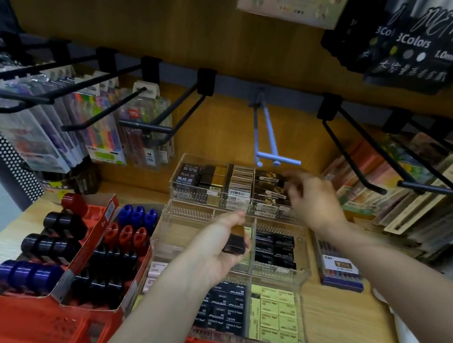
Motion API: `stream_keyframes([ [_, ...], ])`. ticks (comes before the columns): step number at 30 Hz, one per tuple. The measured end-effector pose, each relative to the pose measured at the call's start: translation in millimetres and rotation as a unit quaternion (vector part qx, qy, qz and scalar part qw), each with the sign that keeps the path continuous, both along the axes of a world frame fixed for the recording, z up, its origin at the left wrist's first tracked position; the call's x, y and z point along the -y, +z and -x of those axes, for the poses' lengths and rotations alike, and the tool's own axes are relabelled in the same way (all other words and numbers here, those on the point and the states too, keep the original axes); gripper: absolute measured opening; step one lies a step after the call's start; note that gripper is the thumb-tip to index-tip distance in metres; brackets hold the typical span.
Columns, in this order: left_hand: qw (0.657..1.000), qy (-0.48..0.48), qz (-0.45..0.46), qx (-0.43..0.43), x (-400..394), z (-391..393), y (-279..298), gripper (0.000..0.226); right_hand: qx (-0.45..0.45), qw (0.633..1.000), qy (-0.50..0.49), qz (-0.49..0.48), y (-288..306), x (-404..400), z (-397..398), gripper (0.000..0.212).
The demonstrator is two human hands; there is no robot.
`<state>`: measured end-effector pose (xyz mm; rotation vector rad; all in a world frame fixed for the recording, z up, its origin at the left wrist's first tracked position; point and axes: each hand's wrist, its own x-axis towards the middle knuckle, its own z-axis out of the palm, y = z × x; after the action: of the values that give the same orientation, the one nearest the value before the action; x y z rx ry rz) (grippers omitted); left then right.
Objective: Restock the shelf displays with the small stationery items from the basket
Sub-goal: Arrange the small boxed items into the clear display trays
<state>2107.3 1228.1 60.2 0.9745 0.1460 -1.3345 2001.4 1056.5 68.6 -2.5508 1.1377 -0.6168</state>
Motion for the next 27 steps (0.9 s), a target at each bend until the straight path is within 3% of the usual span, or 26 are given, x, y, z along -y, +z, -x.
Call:
stream_keyframes([
  [4, 1.0, 0.009, 0.008, -0.016, -3, 1, -5, 0.027, -0.145, 0.988, 0.042, -0.041, 6, 7, -5, 0.038],
  [11, 0.994, -0.019, 0.103, -0.006, 0, -8, 2, 0.069, -0.067, 0.997, -0.018, -0.034, -9, 18, -29, 0.027],
  [17, 0.994, -0.003, 0.094, 0.056, -5, -14, -7, 0.067, -0.056, 0.997, -0.047, -0.004, -11, 9, -34, 0.028],
  [20, 0.991, 0.011, 0.084, 0.108, -14, -13, -2, 0.063, 0.144, 0.974, 0.008, -0.174, 1, -35, -14, 0.019],
  [23, 0.985, 0.025, 0.081, 0.15, -29, -9, 18, 0.053, 0.214, 0.863, 0.087, -0.448, 17, -98, 11, 0.017],
  [25, 0.979, 0.024, 0.084, 0.184, -45, -4, 33, 0.051, 0.232, 0.835, 0.113, -0.487, 25, -132, 19, 0.015],
  [27, 0.974, 0.024, 0.099, 0.201, -62, 4, 46, 0.048, 0.275, 0.831, 0.09, -0.474, 34, -157, 22, 0.011],
])
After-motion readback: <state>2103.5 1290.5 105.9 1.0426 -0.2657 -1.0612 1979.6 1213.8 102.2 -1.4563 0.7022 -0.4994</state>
